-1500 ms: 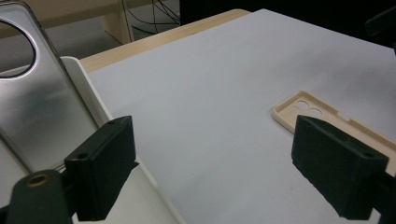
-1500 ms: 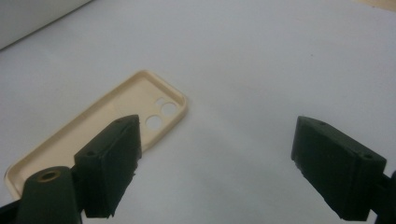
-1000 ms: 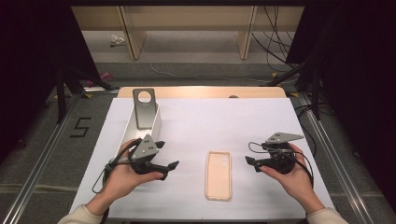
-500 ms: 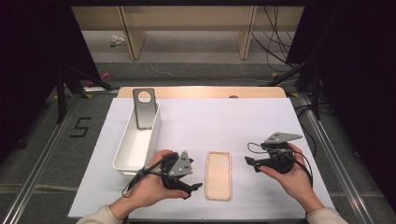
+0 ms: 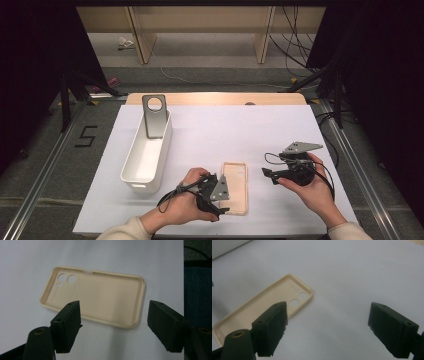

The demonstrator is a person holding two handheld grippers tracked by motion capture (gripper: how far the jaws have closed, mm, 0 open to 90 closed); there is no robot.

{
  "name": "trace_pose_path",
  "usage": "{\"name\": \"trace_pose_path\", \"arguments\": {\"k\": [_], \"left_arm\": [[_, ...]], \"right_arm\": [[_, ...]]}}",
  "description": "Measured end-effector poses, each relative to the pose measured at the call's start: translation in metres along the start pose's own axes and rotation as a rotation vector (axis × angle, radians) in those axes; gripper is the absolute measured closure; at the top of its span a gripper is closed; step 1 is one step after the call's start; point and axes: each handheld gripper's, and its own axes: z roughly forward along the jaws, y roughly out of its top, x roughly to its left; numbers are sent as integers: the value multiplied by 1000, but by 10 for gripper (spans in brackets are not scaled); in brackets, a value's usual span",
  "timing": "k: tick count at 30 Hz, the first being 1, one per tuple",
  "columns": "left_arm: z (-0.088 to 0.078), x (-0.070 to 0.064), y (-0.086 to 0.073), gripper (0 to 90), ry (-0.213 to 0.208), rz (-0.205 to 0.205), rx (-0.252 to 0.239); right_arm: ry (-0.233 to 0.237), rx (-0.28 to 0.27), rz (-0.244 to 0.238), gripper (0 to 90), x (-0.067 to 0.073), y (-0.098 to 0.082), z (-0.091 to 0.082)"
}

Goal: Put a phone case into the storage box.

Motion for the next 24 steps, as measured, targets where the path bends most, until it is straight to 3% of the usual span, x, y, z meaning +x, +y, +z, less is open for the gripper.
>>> {"name": "trace_pose_path", "arguments": {"k": [7, 12, 24], "left_arm": [[19, -7, 6, 273, -26, 68, 88], [30, -11, 9, 277, -38, 82, 127], [41, -13, 15, 292, -23, 117, 158]], "right_arm": [[1, -1, -3, 168, 0, 0, 0], [5, -2, -3, 168, 0, 0, 0], [7, -2, -5, 167, 1, 1, 0]]}}
